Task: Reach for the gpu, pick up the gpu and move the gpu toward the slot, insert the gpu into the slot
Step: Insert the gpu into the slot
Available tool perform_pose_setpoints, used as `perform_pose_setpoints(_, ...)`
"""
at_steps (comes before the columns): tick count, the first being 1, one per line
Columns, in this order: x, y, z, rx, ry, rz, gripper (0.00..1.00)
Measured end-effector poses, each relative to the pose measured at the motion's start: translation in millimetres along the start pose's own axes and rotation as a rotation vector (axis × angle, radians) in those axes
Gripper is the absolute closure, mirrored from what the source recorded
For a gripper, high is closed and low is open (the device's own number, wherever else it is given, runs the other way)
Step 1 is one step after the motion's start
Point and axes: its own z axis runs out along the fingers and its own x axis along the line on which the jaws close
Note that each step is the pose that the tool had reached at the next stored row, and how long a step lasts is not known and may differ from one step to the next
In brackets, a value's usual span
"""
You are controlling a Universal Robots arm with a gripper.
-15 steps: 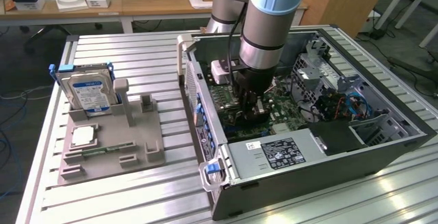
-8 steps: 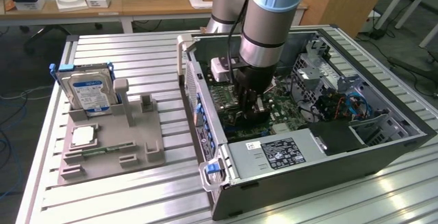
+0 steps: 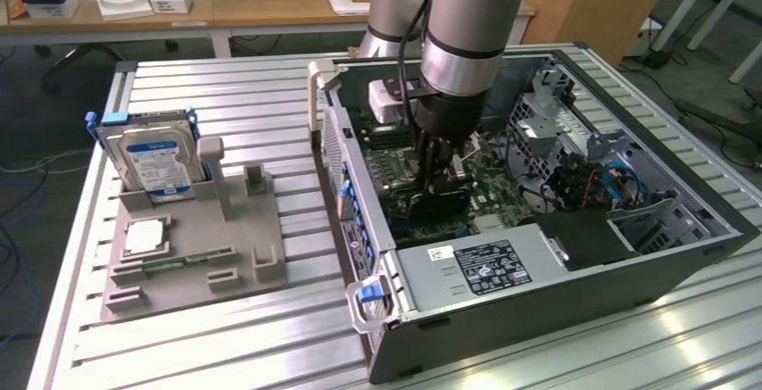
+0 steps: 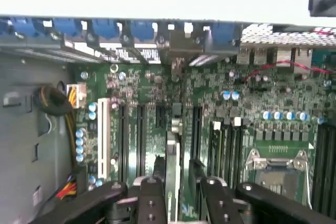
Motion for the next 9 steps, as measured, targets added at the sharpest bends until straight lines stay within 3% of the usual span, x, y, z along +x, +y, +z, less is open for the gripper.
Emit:
perform_pose_setpoints(3,0.0,0.0,0.0,0.0001,0.0,0.0,0.69)
perform_pose_setpoints(6,0.0,0.2,-0.1,0.0,0.0001,0.0,0.87)
perform_pose_setpoints(9,0.0,0.3,-0.1,0.0,0.0002,0.0,0.9)
